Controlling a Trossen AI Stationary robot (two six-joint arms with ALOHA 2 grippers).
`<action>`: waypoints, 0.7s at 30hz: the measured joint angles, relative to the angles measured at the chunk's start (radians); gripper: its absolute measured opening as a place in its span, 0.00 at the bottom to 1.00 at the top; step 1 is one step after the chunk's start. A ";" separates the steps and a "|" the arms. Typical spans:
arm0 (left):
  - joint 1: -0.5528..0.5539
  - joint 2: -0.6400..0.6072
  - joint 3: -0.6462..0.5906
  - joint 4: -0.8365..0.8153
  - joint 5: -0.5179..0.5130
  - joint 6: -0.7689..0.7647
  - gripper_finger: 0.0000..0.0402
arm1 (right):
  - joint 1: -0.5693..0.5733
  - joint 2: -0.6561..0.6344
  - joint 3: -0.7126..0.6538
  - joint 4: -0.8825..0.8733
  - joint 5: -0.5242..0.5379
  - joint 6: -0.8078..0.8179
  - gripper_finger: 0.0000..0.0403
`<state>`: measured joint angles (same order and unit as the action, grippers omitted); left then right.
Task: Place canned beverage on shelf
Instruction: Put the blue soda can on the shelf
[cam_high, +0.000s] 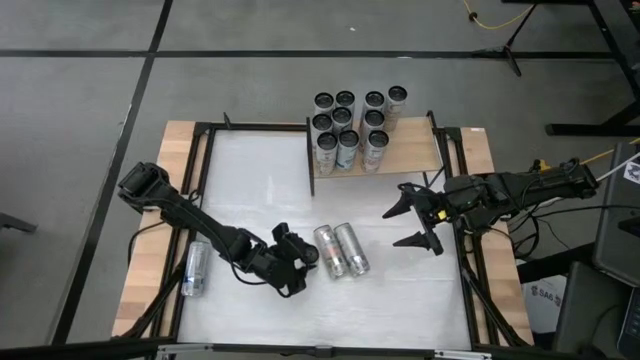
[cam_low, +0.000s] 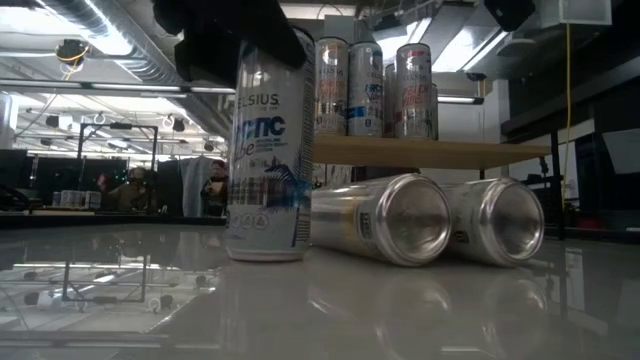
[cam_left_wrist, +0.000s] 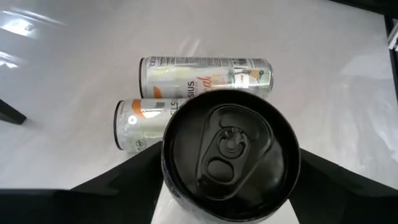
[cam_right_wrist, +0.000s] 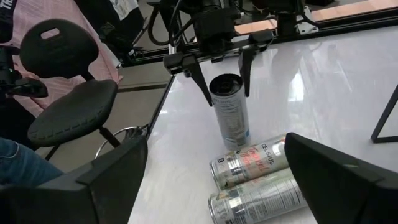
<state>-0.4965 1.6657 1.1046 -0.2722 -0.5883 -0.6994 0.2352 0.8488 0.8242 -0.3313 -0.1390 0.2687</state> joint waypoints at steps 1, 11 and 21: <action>0.000 0.000 0.000 0.000 -0.004 0.000 0.69 | 0.000 0.000 0.000 0.000 0.000 0.000 0.92; 0.003 0.000 0.000 0.000 -0.008 -0.001 0.58 | 0.000 0.000 0.000 0.000 0.068 0.000 0.92; 0.028 0.000 0.000 0.064 -0.034 0.002 0.60 | 0.000 0.000 0.000 0.000 0.140 -0.001 0.92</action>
<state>-0.4687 1.6653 1.1042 -0.2080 -0.6224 -0.6971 0.2352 0.8486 0.8242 -0.3317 0.0013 0.2680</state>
